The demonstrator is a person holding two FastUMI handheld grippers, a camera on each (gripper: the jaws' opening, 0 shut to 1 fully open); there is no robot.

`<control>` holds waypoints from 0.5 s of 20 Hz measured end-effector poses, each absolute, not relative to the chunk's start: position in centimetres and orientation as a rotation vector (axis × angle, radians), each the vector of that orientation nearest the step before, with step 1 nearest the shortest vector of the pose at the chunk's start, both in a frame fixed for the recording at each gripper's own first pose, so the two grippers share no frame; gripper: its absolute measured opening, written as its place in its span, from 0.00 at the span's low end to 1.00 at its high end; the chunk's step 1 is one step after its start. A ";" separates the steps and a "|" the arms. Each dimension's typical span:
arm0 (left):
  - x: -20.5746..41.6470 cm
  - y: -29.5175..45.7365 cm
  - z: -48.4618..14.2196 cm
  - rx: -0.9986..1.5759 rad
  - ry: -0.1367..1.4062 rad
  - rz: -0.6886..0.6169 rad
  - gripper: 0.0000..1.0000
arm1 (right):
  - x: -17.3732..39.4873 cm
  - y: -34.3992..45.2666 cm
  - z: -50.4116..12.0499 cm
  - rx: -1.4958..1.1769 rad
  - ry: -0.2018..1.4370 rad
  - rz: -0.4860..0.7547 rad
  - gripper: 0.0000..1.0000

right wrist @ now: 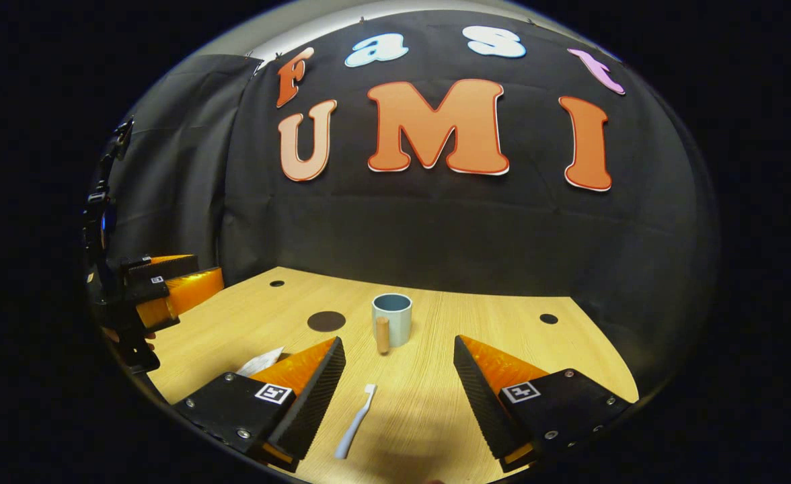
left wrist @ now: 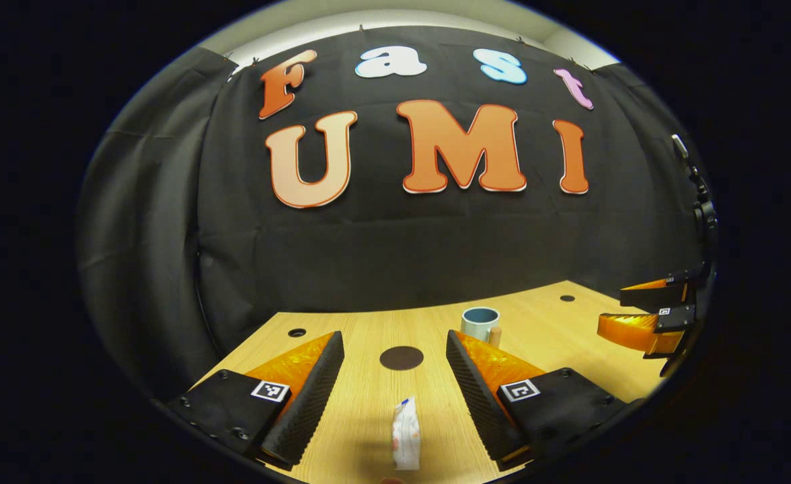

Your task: Put the toothbrush and toothpaste on the desktop into the cup, then pick up the cup and place it on the coaster on the desktop.

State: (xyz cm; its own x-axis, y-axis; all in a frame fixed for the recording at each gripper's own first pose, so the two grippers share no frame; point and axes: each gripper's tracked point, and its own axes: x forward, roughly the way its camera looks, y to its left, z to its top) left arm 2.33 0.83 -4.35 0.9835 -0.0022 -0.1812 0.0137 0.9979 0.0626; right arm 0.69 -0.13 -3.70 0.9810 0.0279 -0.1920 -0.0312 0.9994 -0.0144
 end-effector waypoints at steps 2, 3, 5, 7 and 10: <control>2.7 0.3 -5.8 0.058 0.243 -0.037 0.98 | 0.6 0.1 -4.6 -0.018 0.241 0.053 0.96; 2.8 0.3 -6.5 0.056 0.273 -0.046 0.98 | 0.7 0.4 -4.9 -0.013 0.265 0.064 0.96; 3.4 1.1 -7.6 0.061 0.329 -0.026 0.98 | 0.8 0.8 -5.7 0.001 0.323 0.092 0.96; 3.6 1.1 -9.0 0.073 0.390 -0.032 0.99 | 0.7 1.7 -6.9 0.022 0.391 0.124 0.95; 4.1 1.0 -10.9 0.084 0.471 -0.048 0.98 | 0.9 2.6 -9.3 0.063 0.514 0.163 0.94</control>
